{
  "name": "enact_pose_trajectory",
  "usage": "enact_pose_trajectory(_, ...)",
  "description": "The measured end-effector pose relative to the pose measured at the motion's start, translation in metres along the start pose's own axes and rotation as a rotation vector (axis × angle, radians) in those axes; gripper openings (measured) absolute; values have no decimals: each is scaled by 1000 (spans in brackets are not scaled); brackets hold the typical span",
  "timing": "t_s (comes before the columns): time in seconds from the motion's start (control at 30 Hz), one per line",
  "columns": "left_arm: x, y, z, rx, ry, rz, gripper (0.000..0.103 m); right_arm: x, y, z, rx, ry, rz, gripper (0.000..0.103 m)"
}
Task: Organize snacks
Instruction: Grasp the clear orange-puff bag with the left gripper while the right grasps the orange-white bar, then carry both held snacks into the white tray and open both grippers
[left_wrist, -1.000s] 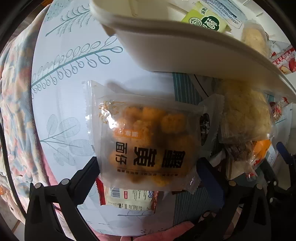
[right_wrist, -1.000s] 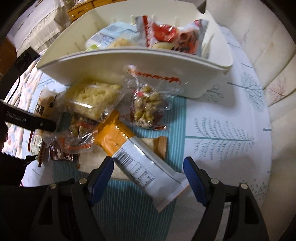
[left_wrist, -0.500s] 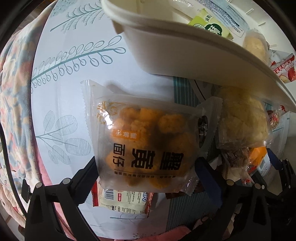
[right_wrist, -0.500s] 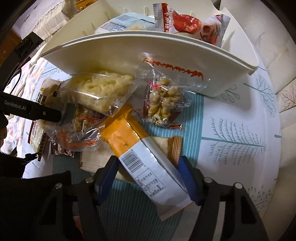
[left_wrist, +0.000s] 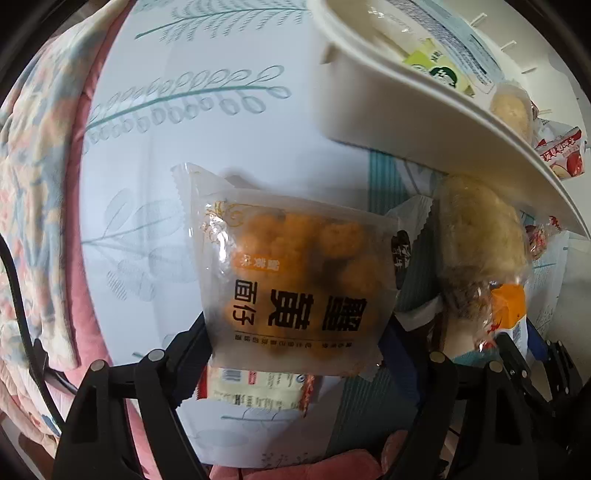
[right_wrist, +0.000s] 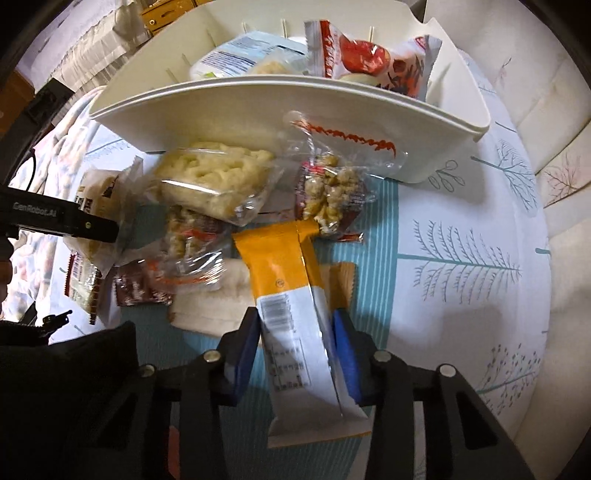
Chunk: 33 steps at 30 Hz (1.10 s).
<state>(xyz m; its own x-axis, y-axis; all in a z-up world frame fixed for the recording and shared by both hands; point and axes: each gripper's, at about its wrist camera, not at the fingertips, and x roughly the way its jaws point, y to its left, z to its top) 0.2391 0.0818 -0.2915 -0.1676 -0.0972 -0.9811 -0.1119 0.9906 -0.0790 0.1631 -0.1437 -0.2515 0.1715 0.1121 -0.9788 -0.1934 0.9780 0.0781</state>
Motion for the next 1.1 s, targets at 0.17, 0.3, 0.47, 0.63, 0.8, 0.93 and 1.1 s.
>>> enact_pose_trajectory(0.17,-4,21,-15,-17,27,-17,82,-17,16,-8,9,-28,4,40)
enact_pose_trajectory(0.3,-18,31,-27,-5,23,-36,82,-30,24,-8,44,-48,44,35)
enact_pose_trajectory(0.47,-41,37,-38,35,21,-50,82,-48,34,2,40,-74,74,33)
enact_pose_trajectory(0.63,-83,24,-43,89,-25,-56,82,-63,45,17,11,-103,99,33)
enact_pose_trajectory(0.8,-125,11,-37,131,-76,-78,82,-79,57,28,-25,-116,129,33)
enact_pose_trajectory(0.93,-155,-8,-26,170,-121,-79,82,-94,65,39,-59,-149,169,33)
enact_pose_trajectory(1.1,-179,-19,-7,197,-162,-77,82,-110,66,64,-86,-214,186,33)
